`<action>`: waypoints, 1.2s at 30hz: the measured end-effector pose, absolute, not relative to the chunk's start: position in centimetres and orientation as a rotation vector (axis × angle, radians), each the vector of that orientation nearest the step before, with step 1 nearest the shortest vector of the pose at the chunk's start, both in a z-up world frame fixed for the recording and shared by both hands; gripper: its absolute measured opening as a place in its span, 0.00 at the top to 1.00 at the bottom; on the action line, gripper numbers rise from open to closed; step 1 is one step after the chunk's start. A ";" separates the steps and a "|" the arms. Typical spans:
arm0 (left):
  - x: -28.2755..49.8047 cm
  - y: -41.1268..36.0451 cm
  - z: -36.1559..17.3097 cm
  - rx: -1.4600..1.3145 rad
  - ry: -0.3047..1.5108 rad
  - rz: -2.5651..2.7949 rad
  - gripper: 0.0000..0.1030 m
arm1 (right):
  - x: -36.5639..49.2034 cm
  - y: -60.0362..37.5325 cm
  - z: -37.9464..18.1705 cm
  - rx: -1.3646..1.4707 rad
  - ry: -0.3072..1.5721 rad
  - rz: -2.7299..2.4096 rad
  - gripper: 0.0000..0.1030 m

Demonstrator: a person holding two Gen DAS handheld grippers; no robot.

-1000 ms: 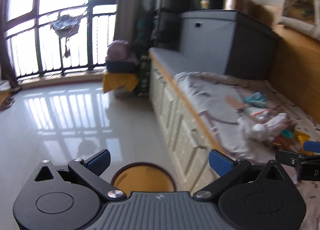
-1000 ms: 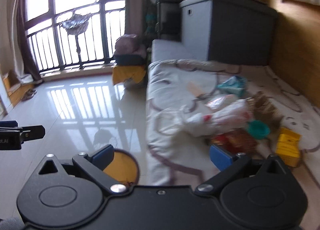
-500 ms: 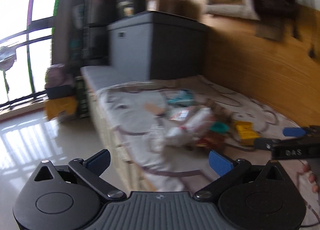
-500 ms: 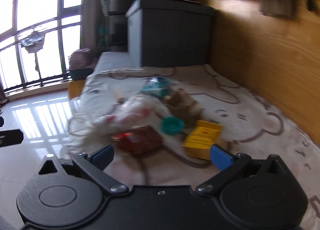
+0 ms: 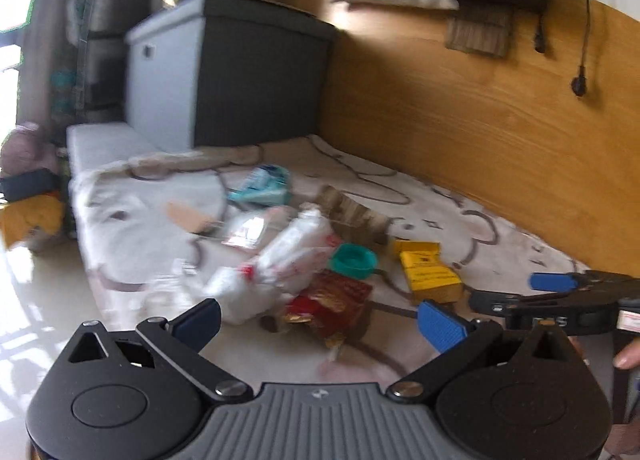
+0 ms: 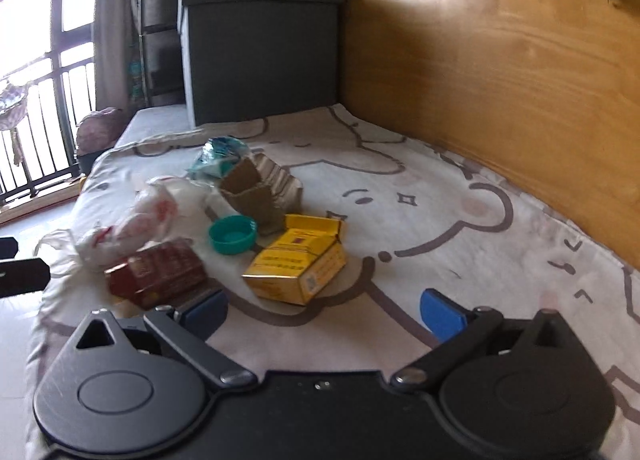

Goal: Collect trash
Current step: 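Grasp the red snack packet with left tool while right tool grasps yellow cigarette box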

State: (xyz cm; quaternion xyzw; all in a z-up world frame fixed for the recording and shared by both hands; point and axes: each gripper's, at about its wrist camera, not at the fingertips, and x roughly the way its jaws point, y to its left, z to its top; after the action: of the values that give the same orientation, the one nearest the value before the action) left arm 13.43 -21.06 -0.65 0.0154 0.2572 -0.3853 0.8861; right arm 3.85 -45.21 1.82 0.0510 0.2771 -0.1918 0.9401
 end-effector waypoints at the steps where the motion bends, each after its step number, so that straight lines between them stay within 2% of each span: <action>1: 13.9 -21.6 -1.0 0.029 0.545 -0.825 0.00 | 4.3 -45.5 1.5 0.105 0.571 -0.399 0.00; 8: 17.8 -24.1 -4.0 0.001 0.648 -0.944 0.00 | 7.6 -46.8 0.5 0.131 0.600 -0.417 0.00; 20: 19.6 -25.9 -5.7 0.048 0.693 -1.045 0.00 | 13.6 -46.6 -1.0 0.197 0.675 -0.404 0.00; 23: 19.0 -25.9 -5.4 0.028 0.708 -1.076 0.00 | 13.7 -46.6 -1.4 0.170 0.688 -0.448 0.07; 30: 17.7 -26.9 -4.4 0.059 0.720 -1.072 0.01 | 11.4 -47.9 -1.3 0.162 0.689 -0.475 0.14; 36: 17.5 -28.3 -3.9 0.132 0.679 -0.928 0.13 | 11.3 -48.1 -1.1 0.127 0.687 -0.435 0.17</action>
State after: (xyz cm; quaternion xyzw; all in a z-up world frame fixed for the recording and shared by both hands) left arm 17.45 -28.31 -3.94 0.0624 0.3210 -0.4384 0.8372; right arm 11.34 -48.14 -1.05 0.0618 0.3339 -0.2115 0.9165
